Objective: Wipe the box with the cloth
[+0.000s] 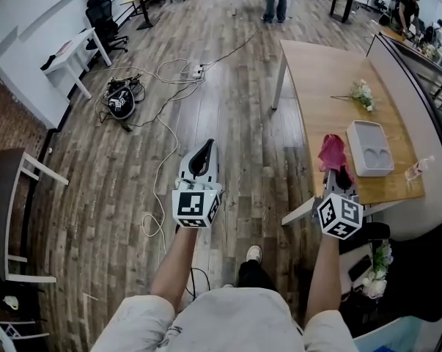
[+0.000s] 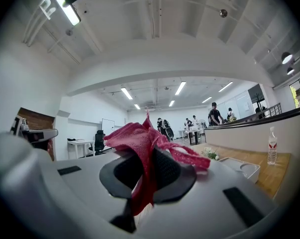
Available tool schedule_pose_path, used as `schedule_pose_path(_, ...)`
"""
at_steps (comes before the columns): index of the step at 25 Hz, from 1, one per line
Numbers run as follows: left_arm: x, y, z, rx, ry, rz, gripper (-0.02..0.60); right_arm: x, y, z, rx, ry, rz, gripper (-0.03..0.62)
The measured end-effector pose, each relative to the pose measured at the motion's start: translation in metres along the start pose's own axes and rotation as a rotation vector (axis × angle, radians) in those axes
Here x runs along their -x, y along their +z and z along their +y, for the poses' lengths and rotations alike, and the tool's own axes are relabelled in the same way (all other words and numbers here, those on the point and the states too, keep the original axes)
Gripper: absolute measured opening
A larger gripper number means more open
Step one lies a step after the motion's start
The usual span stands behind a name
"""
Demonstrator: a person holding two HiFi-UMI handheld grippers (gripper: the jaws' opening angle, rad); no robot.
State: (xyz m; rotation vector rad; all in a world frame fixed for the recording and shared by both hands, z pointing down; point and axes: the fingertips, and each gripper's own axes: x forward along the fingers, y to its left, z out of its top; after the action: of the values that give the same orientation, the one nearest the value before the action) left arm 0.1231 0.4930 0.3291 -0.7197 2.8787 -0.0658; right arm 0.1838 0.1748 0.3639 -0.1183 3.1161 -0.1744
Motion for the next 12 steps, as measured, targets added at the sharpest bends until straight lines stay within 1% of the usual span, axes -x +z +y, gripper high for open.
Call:
schedule_pose_path(5, -0.04, -0.01, -0.013, -0.002, -0.024, 0.004, 0.008, -0.029, -0.008, -0.027, -0.017, -0.015, 0.021, 0.054)
schedule_pose_path(12, -0.093, -0.017, -0.039, -0.015, -0.065, 0.019, 0.008, -0.054, -0.006, -0.072, -0.033, -0.063, 0.018, 0.054)
